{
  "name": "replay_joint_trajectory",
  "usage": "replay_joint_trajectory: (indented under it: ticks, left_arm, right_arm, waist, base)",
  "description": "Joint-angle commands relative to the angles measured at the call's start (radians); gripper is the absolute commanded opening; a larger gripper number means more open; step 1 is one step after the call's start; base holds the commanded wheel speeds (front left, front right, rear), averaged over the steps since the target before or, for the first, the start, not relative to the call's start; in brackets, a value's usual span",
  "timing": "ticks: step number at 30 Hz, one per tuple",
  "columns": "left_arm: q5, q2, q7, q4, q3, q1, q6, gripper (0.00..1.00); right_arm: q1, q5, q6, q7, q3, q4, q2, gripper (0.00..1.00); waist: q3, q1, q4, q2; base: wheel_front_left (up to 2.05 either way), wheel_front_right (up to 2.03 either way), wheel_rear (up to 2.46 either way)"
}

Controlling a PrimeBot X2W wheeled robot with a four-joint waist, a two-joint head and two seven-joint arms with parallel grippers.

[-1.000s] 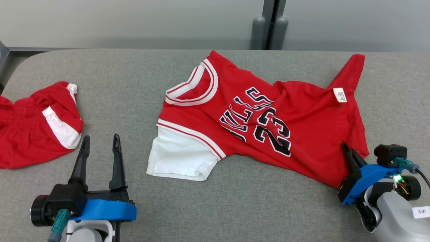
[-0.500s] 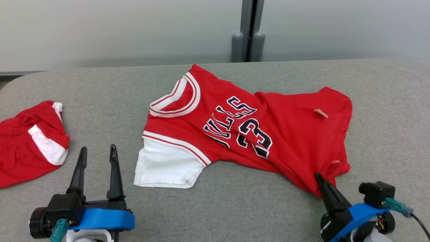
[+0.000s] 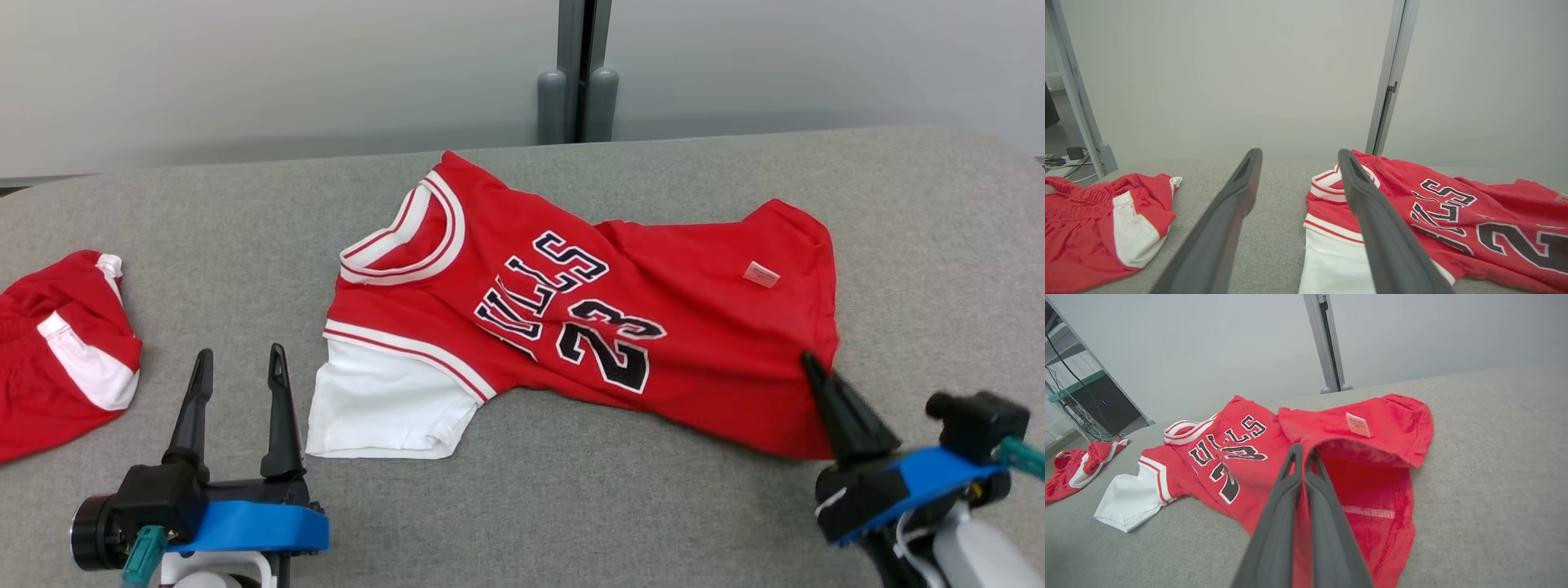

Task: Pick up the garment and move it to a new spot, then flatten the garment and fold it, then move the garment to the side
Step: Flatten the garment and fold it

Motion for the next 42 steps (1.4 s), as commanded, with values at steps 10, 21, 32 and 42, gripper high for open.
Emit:
replay_joint_trajectory:
  ticks: [10, 21, 32, 42]
  left_arm:
    - [0.001, -0.001, -0.003, 0.003, -0.014, -0.039, -0.003, 1.0]
    - [-0.014, -0.001, -0.003, 0.006, -0.034, -0.07, 0.001, 1.0]
    - [-0.019, -0.001, -0.003, 0.002, -0.041, -0.089, 0.005, 1.0]
    - [-0.008, -0.001, -0.002, 0.01, -0.047, -0.128, -0.003, 1.0]
  right_arm:
    - [-0.238, -0.074, 0.001, 0.01, -0.059, 0.127, -0.042, 0.0]
    - [-0.494, -0.096, 0.001, -0.022, -0.036, 0.434, -0.114, 0.0]
    - [-0.648, -0.088, 0.0, -0.063, 0.034, 0.694, -0.104, 0.0]
    - [-0.787, -0.144, 0.0, -0.105, 0.061, 0.832, -0.082, 0.0]
  waist:
    - [0.035, 0.0, 0.058, 0.0]
    - [0.077, 0.0, 0.136, 0.0]
    - [0.114, 0.0, 0.148, 0.0]
    - [0.144, 0.0, 0.136, 0.0]
  base:
    - [0.0, 0.0, 0.0]
    - [0.0, 0.0, 0.0]
    - [0.0, 0.0, 0.0]
    - [0.0, 0.0, 0.0]
